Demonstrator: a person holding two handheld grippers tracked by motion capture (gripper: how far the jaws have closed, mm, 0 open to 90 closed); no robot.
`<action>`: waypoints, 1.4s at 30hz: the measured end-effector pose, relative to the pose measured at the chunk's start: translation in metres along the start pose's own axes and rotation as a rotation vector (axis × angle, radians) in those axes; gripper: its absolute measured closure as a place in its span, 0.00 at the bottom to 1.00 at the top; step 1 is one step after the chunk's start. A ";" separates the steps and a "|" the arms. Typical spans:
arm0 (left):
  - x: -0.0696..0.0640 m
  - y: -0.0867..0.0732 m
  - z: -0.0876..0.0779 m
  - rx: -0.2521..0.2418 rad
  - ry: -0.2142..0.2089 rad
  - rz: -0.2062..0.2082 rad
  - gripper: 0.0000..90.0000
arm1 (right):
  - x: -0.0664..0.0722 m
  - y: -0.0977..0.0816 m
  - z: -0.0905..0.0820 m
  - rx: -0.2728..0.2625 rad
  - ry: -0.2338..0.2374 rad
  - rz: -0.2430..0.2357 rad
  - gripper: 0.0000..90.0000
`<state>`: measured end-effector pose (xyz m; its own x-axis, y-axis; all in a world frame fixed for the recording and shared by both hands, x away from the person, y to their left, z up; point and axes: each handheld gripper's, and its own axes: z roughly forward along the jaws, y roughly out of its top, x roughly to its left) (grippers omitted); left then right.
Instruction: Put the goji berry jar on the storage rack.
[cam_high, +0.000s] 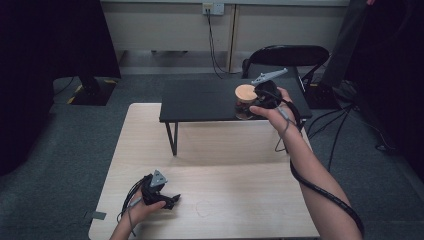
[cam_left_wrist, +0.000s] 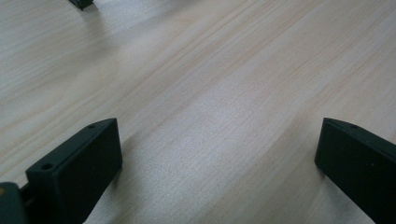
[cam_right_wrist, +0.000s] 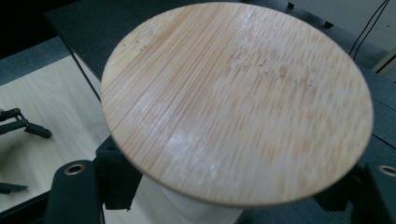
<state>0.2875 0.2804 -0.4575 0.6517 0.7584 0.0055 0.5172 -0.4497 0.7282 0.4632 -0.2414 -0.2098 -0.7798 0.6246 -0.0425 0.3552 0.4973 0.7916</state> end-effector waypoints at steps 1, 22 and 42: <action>0.000 0.000 0.000 0.000 0.000 -0.001 0.00 | -0.002 0.001 0.003 0.005 0.004 0.005 0.28; 0.000 0.000 0.000 -0.001 0.000 -0.001 0.00 | -0.013 0.005 0.030 -0.003 -0.017 0.043 0.28; 0.000 0.000 0.000 0.000 0.001 -0.001 0.00 | -0.007 -0.009 0.019 -0.053 -0.009 0.045 0.05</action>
<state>0.2873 0.2801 -0.4575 0.6502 0.7598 0.0055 0.5180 -0.4486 0.7283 0.4751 -0.2383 -0.2285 -0.7590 0.6510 -0.0111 0.3621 0.4364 0.8237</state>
